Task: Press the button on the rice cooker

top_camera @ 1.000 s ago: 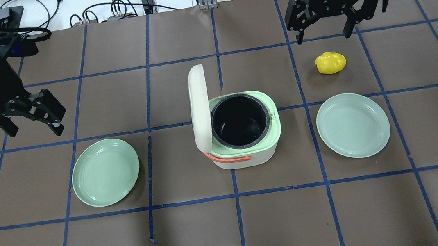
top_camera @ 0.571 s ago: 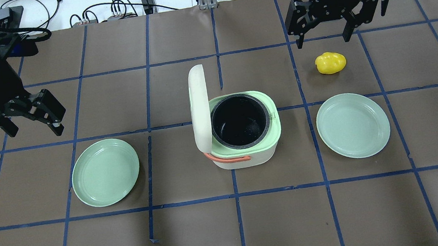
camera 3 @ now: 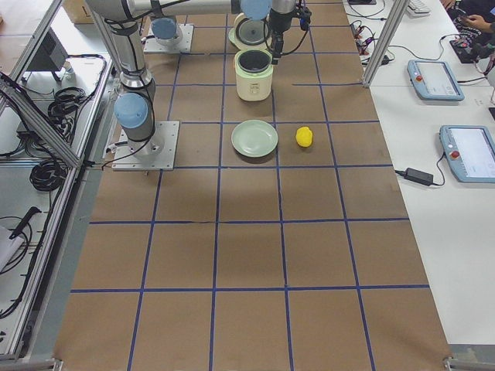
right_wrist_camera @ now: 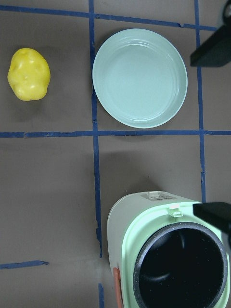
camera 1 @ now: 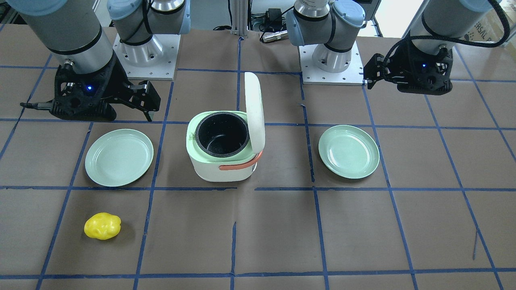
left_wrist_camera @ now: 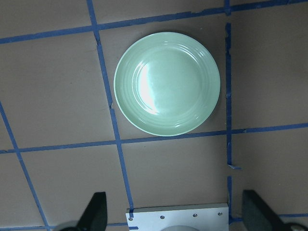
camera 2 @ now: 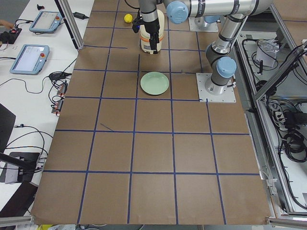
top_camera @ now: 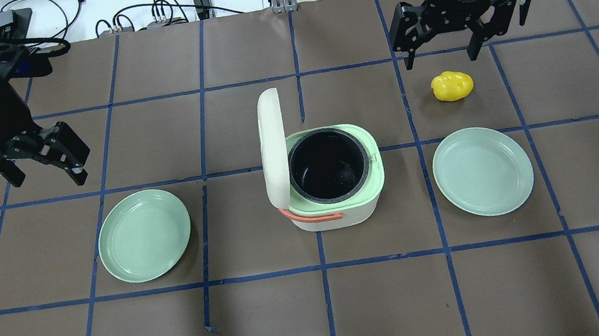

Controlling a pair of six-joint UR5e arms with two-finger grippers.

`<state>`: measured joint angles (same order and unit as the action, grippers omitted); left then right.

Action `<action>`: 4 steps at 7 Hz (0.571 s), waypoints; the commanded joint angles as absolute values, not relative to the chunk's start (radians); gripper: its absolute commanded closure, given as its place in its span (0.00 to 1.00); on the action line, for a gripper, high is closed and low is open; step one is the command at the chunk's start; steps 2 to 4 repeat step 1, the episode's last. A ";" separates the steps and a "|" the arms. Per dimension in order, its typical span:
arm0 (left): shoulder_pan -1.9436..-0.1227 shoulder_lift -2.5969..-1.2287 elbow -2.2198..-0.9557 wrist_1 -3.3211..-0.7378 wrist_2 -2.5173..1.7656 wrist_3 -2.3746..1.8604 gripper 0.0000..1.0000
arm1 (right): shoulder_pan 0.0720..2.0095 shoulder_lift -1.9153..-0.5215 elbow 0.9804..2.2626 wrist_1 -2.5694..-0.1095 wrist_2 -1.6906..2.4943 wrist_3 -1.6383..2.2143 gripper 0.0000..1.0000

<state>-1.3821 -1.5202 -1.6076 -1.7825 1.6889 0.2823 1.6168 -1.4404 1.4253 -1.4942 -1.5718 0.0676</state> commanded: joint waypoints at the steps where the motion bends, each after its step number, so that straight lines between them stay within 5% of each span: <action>1: -1.382 -1.520 -1.608 -1.782 1.689 0.282 0.00 | 1.615 -1.440 1.427 -1.496 -1.574 0.064 0.00; 4: -1.382 -1.520 -1.608 -1.782 1.689 0.282 0.00 | 1.615 -1.440 1.427 -1.496 -1.574 0.064 0.00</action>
